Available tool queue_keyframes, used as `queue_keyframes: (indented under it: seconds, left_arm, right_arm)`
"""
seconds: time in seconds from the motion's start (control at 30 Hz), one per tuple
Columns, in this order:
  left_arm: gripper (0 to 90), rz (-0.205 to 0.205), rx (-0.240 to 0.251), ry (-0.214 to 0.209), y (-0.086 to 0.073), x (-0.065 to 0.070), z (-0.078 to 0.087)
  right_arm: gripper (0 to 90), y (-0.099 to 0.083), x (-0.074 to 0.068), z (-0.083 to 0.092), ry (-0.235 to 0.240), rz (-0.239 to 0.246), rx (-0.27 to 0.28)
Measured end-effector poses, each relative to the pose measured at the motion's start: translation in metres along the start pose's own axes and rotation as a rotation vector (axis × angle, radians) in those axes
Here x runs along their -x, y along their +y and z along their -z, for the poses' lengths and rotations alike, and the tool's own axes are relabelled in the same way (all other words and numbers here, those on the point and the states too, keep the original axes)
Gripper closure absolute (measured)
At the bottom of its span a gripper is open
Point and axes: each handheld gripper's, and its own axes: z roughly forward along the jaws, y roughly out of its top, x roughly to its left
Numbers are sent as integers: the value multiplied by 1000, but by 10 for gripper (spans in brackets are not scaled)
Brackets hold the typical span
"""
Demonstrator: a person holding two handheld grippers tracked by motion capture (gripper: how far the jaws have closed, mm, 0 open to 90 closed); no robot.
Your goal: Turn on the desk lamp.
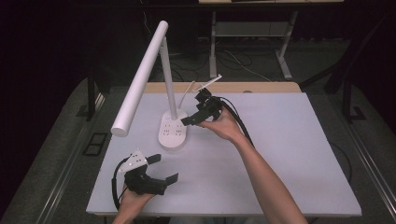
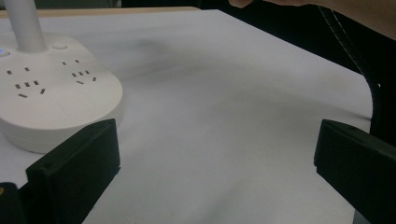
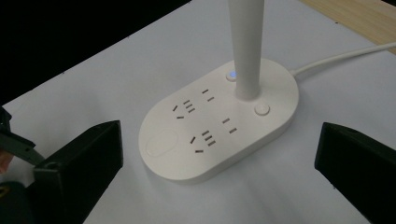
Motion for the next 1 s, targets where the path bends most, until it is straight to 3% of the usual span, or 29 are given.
queue_keyframes:
  seconds: [0.37, 0.4, 0.63, 1.0]
  left_arm:
    - [0, 3, 11, 4, 0, -1, 3]
    - [0, 6, 13, 5, 0, -1, 3]
    - [0, 8, 16, 3, 1, -1, 4]
    - [0, 9, 16, 2, 1, -1, 4]
  right_arm:
    - [8, 15, 8, -20, -1, -23, -4]
    - [78, 16, 11, -22, 5, -25, 4]
    - [175, 17, 19, -34, 20, -57, 62]
    - [323, 9, 33, -55, 26, -61, 60]
